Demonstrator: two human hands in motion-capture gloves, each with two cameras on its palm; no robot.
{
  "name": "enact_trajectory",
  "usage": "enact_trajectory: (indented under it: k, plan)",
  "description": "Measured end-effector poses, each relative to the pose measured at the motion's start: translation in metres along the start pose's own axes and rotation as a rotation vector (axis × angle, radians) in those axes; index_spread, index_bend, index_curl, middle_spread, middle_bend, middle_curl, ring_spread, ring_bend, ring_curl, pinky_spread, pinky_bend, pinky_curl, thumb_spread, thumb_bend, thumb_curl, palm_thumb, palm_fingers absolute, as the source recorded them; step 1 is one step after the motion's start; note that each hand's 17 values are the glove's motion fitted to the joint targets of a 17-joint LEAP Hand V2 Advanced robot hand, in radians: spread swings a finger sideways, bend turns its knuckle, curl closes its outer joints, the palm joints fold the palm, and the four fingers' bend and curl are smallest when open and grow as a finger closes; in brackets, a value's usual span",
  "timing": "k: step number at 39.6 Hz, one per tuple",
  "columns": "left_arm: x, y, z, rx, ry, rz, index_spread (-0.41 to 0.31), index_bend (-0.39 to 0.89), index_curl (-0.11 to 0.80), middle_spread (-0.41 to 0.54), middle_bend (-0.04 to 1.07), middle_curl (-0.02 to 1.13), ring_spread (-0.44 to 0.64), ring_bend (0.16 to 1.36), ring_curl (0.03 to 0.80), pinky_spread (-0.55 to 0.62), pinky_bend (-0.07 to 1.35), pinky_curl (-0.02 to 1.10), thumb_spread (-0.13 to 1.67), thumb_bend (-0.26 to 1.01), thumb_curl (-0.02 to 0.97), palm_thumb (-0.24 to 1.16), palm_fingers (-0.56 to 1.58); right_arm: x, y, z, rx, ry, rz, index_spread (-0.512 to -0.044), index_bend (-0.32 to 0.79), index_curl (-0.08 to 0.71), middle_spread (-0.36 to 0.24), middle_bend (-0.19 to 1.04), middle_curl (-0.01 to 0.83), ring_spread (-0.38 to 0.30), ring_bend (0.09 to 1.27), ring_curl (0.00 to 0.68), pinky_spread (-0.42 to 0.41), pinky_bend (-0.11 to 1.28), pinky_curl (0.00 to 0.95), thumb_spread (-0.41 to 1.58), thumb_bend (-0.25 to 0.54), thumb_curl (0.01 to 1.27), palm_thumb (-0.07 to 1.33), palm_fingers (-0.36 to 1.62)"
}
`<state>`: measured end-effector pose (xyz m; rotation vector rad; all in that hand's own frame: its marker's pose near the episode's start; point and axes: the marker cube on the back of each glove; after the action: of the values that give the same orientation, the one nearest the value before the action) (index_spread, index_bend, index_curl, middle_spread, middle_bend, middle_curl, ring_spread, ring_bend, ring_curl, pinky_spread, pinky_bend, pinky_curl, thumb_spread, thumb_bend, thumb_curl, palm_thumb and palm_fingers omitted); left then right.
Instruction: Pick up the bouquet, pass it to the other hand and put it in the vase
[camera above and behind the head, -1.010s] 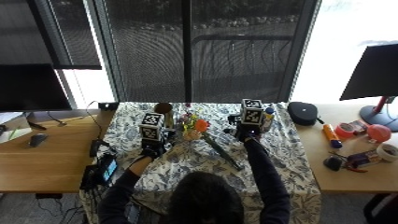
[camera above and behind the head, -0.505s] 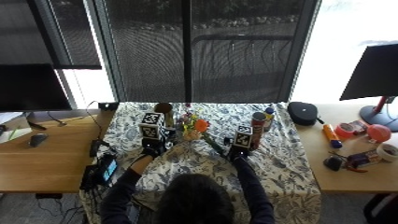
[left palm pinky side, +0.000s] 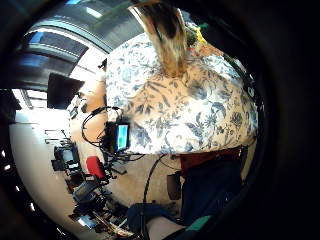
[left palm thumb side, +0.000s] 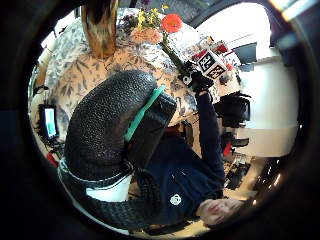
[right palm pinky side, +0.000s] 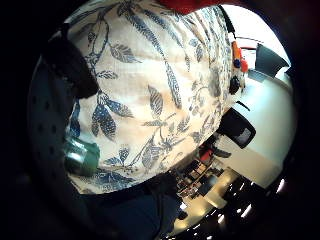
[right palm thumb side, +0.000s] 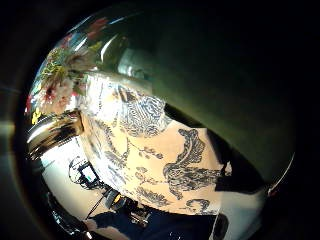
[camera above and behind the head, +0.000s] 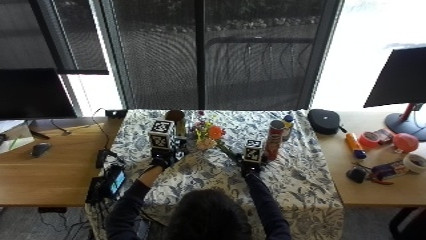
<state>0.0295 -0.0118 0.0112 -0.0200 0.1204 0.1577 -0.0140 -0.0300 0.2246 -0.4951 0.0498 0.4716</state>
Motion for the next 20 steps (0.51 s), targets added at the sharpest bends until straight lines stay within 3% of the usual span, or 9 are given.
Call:
enact_trajectory:
  k: [2,4,7,10,13,16,20]
  plan:
    - [-0.001,0.002,0.000,-0.010,-0.002,-0.006,-0.034,0.13,0.262,0.115,0.19,0.38,0.25,0.52,0.282,0.23,0.35,0.35,1.18,-0.03,0.253,0.13,0.33,-0.005,-0.008,-0.006,0.136,-0.053,-0.075,-0.218,0.27,0.276,-0.164,0.35,0.488,-0.206,0.60,0.441,-0.280,0.57,0.390,1.06,0.151,0.35,0.75,1.27]
    - [-0.002,0.002,0.000,-0.023,-0.008,-0.012,-0.034,0.13,0.263,0.115,0.19,0.38,0.25,0.52,0.282,0.23,0.35,0.35,1.17,-0.03,0.253,0.12,0.33,-0.006,-0.012,-0.008,0.176,-0.088,-0.096,-0.220,0.27,0.295,-0.172,0.35,0.491,-0.216,0.63,0.450,-0.298,0.55,0.380,1.08,0.180,0.36,0.82,1.33]
    - [-0.005,0.003,0.000,-0.038,-0.015,-0.020,-0.034,0.13,0.263,0.115,0.19,0.38,0.25,0.52,0.283,0.23,0.35,0.35,1.16,-0.02,0.253,0.11,0.33,-0.005,-0.017,-0.004,0.174,-0.185,-0.135,-0.226,0.21,0.305,-0.194,0.44,0.520,-0.226,0.70,0.463,-0.316,0.54,0.382,1.10,0.184,0.37,0.85,1.41]
    - [-0.006,0.004,-0.004,-0.044,-0.015,-0.028,-0.034,0.13,0.263,0.115,0.19,0.38,0.25,0.52,0.284,0.23,0.35,0.35,1.16,-0.02,0.254,0.11,0.33,0.004,-0.034,-0.008,0.348,-0.242,-0.074,-0.226,0.16,0.313,-0.197,0.51,0.547,-0.221,0.78,0.492,-0.305,0.59,0.404,1.12,0.185,0.38,0.88,1.47]
    - [-0.008,0.003,-0.007,-0.048,-0.004,-0.030,-0.034,0.13,0.263,0.115,0.19,0.38,0.25,0.52,0.285,0.23,0.35,0.35,1.15,-0.02,0.255,0.11,0.33,0.011,-0.043,-0.017,0.474,-0.333,-0.051,-0.228,0.22,0.343,-0.197,0.61,0.590,-0.214,0.85,0.521,-0.287,0.65,0.430,1.12,0.175,0.37,0.89,1.53]
    - [-0.007,0.004,-0.015,-0.050,0.028,-0.027,-0.034,0.13,0.265,0.115,0.20,0.39,0.25,0.51,0.283,0.23,0.35,0.35,1.16,-0.02,0.255,0.11,0.33,0.012,-0.038,-0.028,0.498,-0.469,-0.086,-0.229,0.30,0.381,-0.196,0.68,0.619,-0.212,0.88,0.541,-0.274,0.67,0.449,1.10,0.110,0.35,0.83,1.54]
    - [-0.004,0.001,-0.034,-0.006,0.109,-0.017,-0.034,0.15,0.271,0.118,0.19,0.38,0.26,0.50,0.282,0.24,0.35,0.36,1.16,-0.01,0.261,0.14,0.32,0.009,-0.028,-0.064,0.579,-0.752,-0.223,-0.226,0.41,0.432,-0.190,0.75,0.647,-0.207,0.92,0.564,-0.260,0.69,0.474,1.08,0.044,0.33,0.77,1.51]
